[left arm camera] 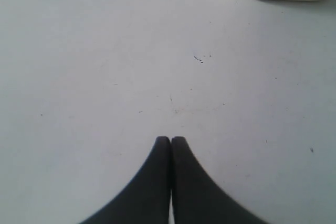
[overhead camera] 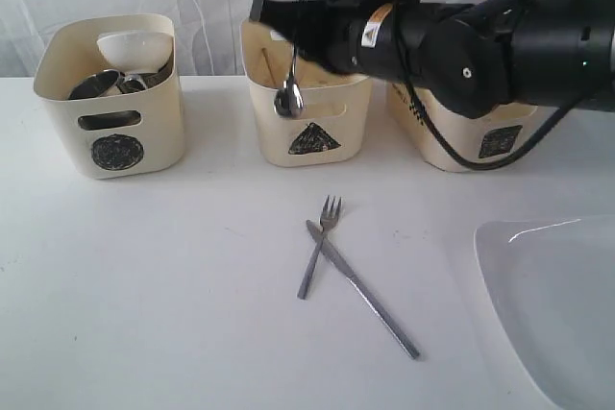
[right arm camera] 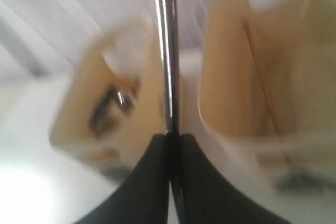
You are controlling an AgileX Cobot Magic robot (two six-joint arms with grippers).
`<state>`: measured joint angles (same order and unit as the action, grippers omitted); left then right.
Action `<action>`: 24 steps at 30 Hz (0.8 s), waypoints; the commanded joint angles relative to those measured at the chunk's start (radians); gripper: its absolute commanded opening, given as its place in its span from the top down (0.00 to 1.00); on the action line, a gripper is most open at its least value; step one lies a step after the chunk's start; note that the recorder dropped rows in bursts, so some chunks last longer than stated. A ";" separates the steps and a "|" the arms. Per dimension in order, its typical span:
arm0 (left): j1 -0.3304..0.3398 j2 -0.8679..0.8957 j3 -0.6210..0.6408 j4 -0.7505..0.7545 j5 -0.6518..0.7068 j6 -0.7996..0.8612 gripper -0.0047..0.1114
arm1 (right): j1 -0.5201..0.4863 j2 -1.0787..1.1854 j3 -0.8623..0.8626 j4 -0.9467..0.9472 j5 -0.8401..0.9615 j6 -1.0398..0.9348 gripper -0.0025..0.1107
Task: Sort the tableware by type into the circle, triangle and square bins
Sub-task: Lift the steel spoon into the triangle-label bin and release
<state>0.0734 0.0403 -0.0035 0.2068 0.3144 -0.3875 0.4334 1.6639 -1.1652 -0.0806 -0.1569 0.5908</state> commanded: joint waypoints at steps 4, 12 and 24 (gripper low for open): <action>0.005 -0.005 0.003 -0.005 0.015 -0.001 0.96 | -0.095 0.168 -0.003 0.108 -0.651 -0.015 0.98; 0.005 -0.005 0.003 -0.005 0.015 -0.001 0.96 | -0.109 0.423 -0.189 0.201 -0.705 -0.288 0.95; 0.005 -0.005 0.003 -0.005 0.015 -0.001 0.96 | -0.154 0.547 -0.437 0.211 -0.376 -0.412 0.63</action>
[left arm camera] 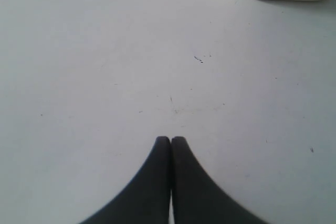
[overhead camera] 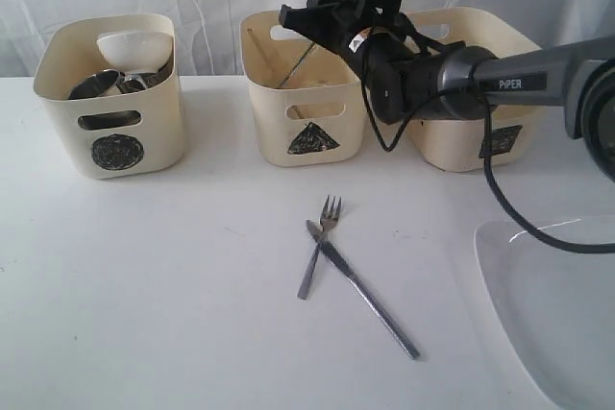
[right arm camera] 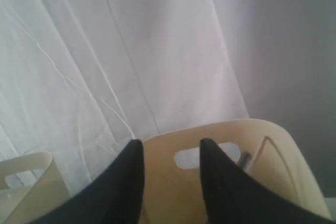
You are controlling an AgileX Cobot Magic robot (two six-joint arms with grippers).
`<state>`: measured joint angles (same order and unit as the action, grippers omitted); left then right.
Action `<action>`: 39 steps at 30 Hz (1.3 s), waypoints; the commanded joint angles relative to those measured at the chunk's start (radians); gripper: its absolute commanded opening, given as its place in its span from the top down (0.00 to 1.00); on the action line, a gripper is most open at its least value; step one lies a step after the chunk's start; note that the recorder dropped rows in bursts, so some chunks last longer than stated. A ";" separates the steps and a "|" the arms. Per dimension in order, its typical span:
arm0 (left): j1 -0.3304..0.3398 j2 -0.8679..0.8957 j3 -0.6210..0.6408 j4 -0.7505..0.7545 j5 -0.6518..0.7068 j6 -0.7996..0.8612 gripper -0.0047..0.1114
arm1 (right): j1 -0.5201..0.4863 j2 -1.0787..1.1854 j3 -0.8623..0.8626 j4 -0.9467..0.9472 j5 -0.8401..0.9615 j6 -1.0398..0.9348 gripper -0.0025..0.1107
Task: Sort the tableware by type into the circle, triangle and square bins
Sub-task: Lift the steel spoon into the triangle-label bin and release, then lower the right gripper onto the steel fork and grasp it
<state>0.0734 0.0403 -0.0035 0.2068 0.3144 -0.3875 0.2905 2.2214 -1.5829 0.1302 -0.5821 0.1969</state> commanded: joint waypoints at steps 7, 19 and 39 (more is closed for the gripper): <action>0.005 -0.005 0.003 -0.005 0.015 -0.001 0.96 | -0.014 -0.178 -0.019 0.000 0.522 -0.030 0.66; 0.005 -0.005 0.003 -0.005 0.015 -0.001 0.96 | -0.006 -0.465 0.085 -0.056 1.530 -0.171 0.98; 0.005 -0.005 0.003 -0.005 0.015 -0.001 0.96 | 0.211 -0.609 0.577 0.076 1.154 -0.252 0.91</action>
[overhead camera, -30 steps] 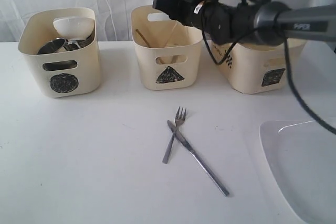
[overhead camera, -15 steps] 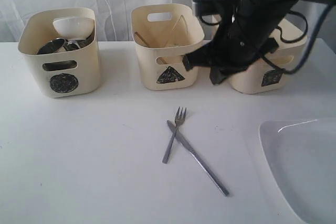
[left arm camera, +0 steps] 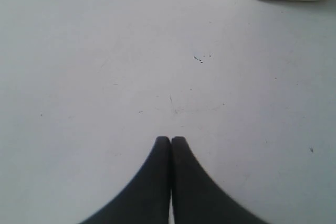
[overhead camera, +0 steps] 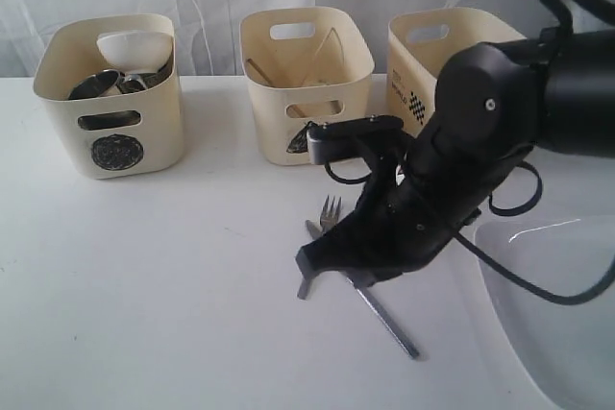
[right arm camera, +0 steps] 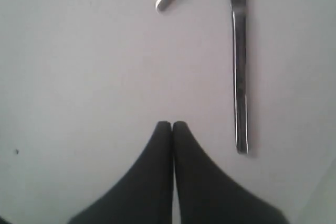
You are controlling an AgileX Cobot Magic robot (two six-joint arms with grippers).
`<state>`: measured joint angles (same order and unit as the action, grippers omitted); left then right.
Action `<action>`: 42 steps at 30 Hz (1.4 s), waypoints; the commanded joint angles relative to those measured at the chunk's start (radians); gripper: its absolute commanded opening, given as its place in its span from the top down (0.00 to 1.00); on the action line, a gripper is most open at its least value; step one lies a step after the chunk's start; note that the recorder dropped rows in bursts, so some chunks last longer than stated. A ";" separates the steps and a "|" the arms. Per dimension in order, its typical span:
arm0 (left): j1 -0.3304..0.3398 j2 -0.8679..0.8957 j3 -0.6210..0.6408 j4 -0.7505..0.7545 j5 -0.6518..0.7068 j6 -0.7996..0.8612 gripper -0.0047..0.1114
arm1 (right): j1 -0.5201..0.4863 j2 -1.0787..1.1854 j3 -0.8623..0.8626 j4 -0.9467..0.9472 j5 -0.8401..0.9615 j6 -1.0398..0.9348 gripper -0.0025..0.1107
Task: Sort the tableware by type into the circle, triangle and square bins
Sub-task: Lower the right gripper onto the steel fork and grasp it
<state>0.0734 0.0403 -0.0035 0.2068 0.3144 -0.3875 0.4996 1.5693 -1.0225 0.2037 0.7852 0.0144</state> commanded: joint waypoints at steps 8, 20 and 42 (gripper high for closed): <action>0.005 -0.005 0.003 -0.005 0.015 -0.001 0.96 | 0.002 0.173 -0.096 0.181 -0.414 -0.067 0.51; 0.005 -0.005 0.003 -0.005 0.015 -0.001 0.96 | 0.002 0.368 -0.351 0.132 -0.071 0.284 0.62; 0.005 -0.005 0.003 -0.005 0.015 -0.001 0.96 | 0.002 0.535 -0.503 -0.204 0.072 0.566 0.62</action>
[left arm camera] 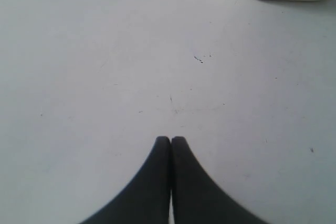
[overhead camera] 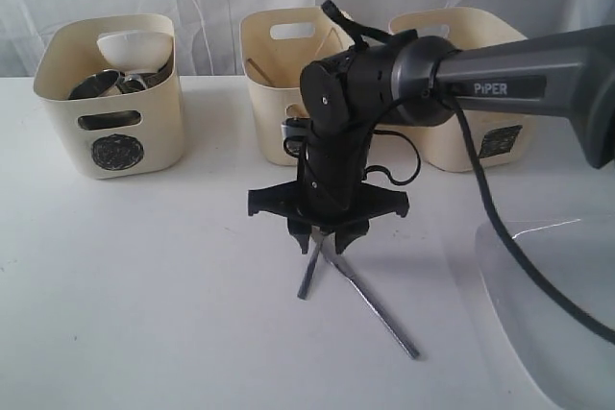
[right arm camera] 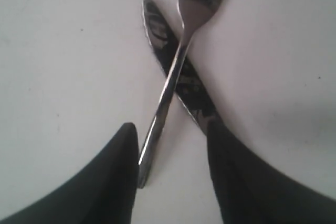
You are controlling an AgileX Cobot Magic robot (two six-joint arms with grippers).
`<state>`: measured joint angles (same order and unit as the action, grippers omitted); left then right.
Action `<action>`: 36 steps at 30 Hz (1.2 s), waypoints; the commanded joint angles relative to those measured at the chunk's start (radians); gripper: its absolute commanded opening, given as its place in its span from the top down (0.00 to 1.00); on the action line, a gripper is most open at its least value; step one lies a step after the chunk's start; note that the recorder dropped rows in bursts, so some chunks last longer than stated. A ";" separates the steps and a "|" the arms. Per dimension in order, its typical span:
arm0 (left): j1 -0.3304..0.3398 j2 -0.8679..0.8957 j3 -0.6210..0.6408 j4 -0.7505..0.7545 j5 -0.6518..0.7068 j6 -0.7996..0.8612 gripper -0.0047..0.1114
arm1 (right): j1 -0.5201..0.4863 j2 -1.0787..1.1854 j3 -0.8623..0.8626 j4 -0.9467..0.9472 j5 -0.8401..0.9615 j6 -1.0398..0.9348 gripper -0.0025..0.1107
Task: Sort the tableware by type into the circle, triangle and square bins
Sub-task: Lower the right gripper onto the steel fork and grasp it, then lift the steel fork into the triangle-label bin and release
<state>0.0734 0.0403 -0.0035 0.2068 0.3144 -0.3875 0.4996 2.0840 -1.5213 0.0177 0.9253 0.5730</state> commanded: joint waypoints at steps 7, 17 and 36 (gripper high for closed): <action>0.005 -0.005 0.003 -0.005 0.015 -0.001 0.96 | 0.002 0.053 -0.004 -0.018 -0.125 0.036 0.62; 0.005 -0.005 0.003 -0.005 0.015 -0.001 0.96 | 0.002 0.111 -0.004 -0.041 -0.115 0.052 0.98; 0.005 -0.005 0.003 -0.005 0.015 -0.001 0.96 | 0.000 -0.035 -0.004 0.166 -0.009 -0.419 0.98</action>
<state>0.0734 0.0403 -0.0035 0.2068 0.3144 -0.3875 0.5010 2.0793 -1.5294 0.1757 0.8862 0.2137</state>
